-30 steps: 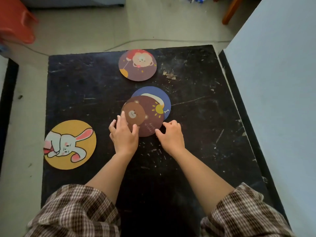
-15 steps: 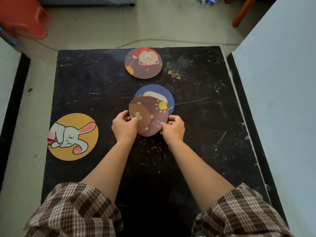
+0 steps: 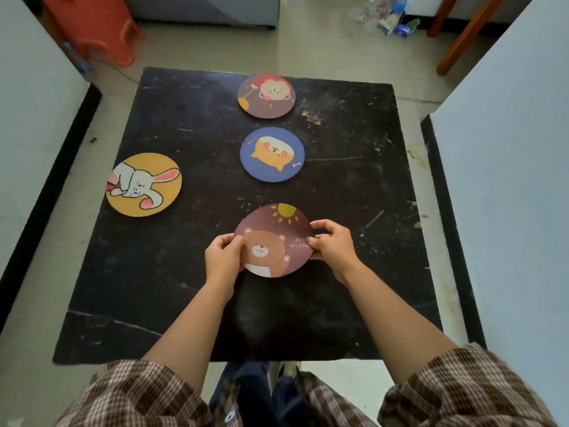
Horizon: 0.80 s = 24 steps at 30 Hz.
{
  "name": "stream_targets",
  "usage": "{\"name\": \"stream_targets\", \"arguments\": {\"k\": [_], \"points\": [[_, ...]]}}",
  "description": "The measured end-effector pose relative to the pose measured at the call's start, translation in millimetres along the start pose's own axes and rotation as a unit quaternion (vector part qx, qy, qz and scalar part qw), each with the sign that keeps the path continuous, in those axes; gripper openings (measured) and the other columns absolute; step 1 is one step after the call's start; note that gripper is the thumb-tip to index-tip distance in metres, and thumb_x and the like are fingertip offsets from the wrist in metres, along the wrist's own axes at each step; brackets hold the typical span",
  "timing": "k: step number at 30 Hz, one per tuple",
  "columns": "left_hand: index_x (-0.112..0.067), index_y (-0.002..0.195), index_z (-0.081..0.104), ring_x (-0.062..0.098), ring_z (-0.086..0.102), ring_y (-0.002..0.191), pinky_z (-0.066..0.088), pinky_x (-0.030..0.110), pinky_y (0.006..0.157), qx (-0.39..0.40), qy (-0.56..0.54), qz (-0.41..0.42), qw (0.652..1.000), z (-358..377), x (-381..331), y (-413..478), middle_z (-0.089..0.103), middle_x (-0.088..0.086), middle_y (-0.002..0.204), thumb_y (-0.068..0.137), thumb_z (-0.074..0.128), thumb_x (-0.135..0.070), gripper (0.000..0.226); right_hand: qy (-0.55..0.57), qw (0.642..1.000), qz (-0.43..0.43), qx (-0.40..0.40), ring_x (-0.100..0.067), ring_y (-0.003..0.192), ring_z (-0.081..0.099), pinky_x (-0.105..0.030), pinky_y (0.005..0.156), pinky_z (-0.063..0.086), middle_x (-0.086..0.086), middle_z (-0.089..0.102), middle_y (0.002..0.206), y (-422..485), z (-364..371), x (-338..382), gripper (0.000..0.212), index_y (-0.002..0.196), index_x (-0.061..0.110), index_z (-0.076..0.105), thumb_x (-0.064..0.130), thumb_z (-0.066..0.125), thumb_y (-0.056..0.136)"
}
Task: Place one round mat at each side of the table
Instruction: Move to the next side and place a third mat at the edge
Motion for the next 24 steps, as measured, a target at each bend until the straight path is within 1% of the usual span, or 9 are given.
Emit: {"name": "stream_targets", "arguments": {"k": [2, 4, 7, 9, 11, 14, 17, 20, 24], "points": [[-0.018, 0.097, 0.064, 0.015, 0.064, 0.083, 0.050, 0.025, 0.057, -0.010, 0.007, 0.007, 1.000, -5.4, 21.0, -17.0, 0.067, 0.003, 0.092, 0.082, 0.064, -0.020, 0.015, -0.009, 1.000, 0.001, 0.013, -0.019, 0.075, 0.069, -0.025, 0.052, 0.055, -0.013, 0.070, 0.089, -13.6, -8.7, -14.5, 0.026, 0.093, 0.016, 0.062, -0.008, 0.054, 0.084], [-0.016, 0.096, 0.065, 0.017, 0.064, 0.084, 0.051, 0.027, 0.060, -0.013, 0.016, 0.014, 1.000, -9.6, 39.0, -33.5, 0.068, 0.005, 0.091, 0.081, 0.065, -0.018, 0.015, -0.025, 1.000, 0.000, 0.018, -0.018, 0.077, 0.069, -0.025, 0.053, 0.055, -0.010, 0.070, 0.088, -25.4, -15.5, -28.4, 0.027, 0.090, 0.020, 0.062, -0.006, 0.056, 0.084], [-0.014, 0.092, 0.065, 0.016, 0.062, 0.075, 0.053, 0.033, 0.064, -0.031, 0.032, 0.023, 0.999, -14.9, 58.8, -53.7, 0.068, 0.005, 0.084, 0.080, 0.066, -0.016, 0.012, -0.049, 0.999, 0.001, 0.022, -0.019, 0.078, 0.069, -0.028, 0.057, 0.056, -0.009, 0.069, 0.089, -36.6, -21.2, -48.1, 0.025, 0.098, 0.017, 0.064, -0.003, 0.058, 0.084], [-0.016, 0.088, 0.064, 0.016, 0.060, 0.070, 0.054, 0.033, 0.065, -0.034, 0.045, 0.026, 0.998, -18.9, 69.2, -63.9, 0.067, 0.004, 0.079, 0.079, 0.067, -0.015, 0.009, -0.060, 0.998, 0.004, 0.018, -0.020, 0.080, 0.068, -0.030, 0.060, 0.057, -0.009, 0.069, 0.090, -41.7, -21.7, -58.3, 0.026, 0.103, 0.017, 0.063, 0.000, 0.059, 0.085], [-0.017, 0.086, 0.064, 0.015, 0.061, 0.067, 0.054, 0.031, 0.064, -0.033, 0.060, 0.024, 0.997, -23.7, 78.1, -71.8, 0.068, 0.003, 0.077, 0.079, 0.068, -0.015, 0.008, -0.070, 0.997, 0.005, 0.009, -0.018, 0.080, 0.067, -0.027, 0.058, 0.054, -0.007, 0.068, 0.089, -45.7, -21.2, -66.2, 0.024, 0.102, 0.019, 0.063, 0.002, 0.061, 0.085], [-0.017, 0.085, 0.065, 0.017, 0.064, 0.065, 0.055, 0.029, 0.061, -0.025, 0.087, 0.022, 0.996, -32.6, 88.8, -78.1, 0.069, 0.006, 0.075, 0.079, 0.069, -0.014, 0.008, -0.090, 0.996, 0.008, -0.017, -0.012, 0.079, 0.063, -0.022, 0.054, 0.049, 0.000, 0.066, 0.088, -48.6, -19.9, -75.3, 0.020, 0.101, 0.018, 0.064, 0.007, 0.064, 0.084], [-0.016, 0.085, 0.065, 0.016, 0.063, 0.060, 0.053, 0.029, 0.059, -0.022, 0.117, 0.022, 0.993, -41.1, 94.6, -80.0, 0.069, 0.007, 0.070, 0.079, 0.070, -0.013, 0.008, -0.098, 0.994, 0.015, -0.033, -0.011, 0.080, 0.062, -0.024, 0.059, 0.050, 0.001, 0.066, 0.088, -48.9, -16.1, -84.3, 0.018, 0.100, 0.017, 0.065, 0.010, 0.067, 0.083], [-0.018, 0.079, 0.064, 0.016, 0.063, 0.059, 0.057, 0.034, 0.063, -0.017, 0.140, 0.026, 0.990, -46.6, 98.7, -81.9, 0.070, 0.007, 0.069, 0.079, 0.072, -0.013, 0.009, -0.116, 0.993, 0.014, -0.034, -0.010, 0.080, 0.061, -0.025, 0.062, 0.051, 0.002, 0.065, 0.089, -50.9, -11.0, -91.5, 0.020, 0.100, 0.017, 0.065, 0.011, 0.069, 0.082], [-0.021, 0.077, 0.062, 0.019, 0.067, 0.062, 0.059, 0.035, 0.065, -0.012, 0.167, 0.033, 0.985, -49.6, 98.8, -83.1, 0.070, 0.006, 0.072, 0.079, 0.073, -0.014, 0.013, -0.127, 0.991, 0.018, -0.042, -0.014, 0.085, 0.061, -0.033, 0.075, 0.055, 0.001, 0.065, 0.091, -51.5, -9.5, -98.5, 0.023, 0.101, 0.018, 0.065, 0.009, 0.070, 0.080]]}}
Point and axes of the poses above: each hand's wrist, its own y-axis towards the middle knuckle, its own z-axis out of the palm, x = y × z, the point moved 3 cm from there along y, towards the middle knuckle
